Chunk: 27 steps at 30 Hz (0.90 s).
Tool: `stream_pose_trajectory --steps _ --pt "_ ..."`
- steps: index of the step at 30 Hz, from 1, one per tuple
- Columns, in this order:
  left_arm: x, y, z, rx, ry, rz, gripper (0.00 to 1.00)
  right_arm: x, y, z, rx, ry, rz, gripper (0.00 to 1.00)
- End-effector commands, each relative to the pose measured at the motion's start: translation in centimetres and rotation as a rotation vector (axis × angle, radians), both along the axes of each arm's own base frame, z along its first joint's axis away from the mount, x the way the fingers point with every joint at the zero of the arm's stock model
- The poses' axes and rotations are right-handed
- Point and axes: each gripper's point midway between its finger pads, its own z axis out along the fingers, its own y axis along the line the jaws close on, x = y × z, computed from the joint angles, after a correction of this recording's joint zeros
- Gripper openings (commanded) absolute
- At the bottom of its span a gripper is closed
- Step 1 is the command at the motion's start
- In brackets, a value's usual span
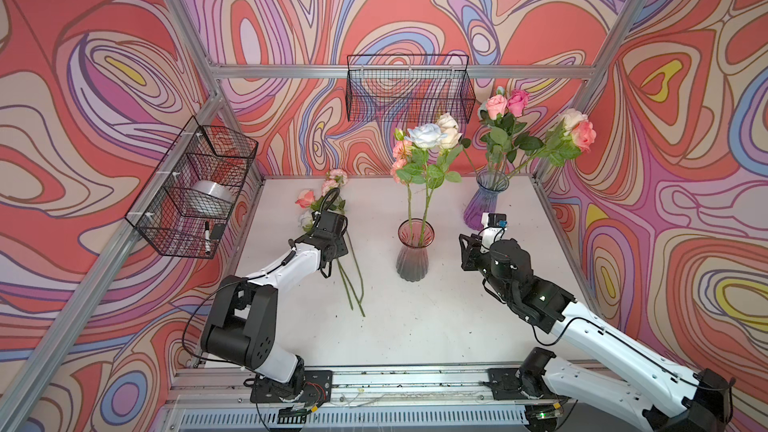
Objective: Arrange the flowers into the vase
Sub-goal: 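Close the left gripper on the stem of a white rose lying on the table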
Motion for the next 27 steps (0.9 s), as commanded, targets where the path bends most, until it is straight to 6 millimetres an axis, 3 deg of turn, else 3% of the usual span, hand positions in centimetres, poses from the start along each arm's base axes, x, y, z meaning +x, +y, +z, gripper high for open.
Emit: stream_pose_trajectory --steps 1,4,8,13,20,27 --pt "-0.5 1.0 -1.8 -0.011 0.049 0.034 0.37 0.1 0.3 0.0 0.024 0.003 0.011 0.35" --pt "0.6 0.8 -2.4 -0.069 0.040 0.027 0.29 0.0 0.2 0.0 0.020 0.001 0.010 0.35" --pt "1.6 0.2 -3.4 -0.091 0.052 0.011 0.28 -0.2 -0.1 0.0 0.012 0.002 0.002 0.35" --pt "1.9 -0.5 -5.2 -0.121 0.082 -0.002 0.27 -0.2 -0.2 -0.4 0.010 0.007 0.001 0.35" --pt "1.8 -0.9 -5.7 -0.145 0.092 -0.005 0.23 -0.1 0.1 -0.5 0.010 0.012 0.006 0.35" --pt "1.5 -0.7 -6.5 -0.126 0.117 -0.010 0.04 0.0 0.3 -0.4 0.017 0.013 0.013 0.35"
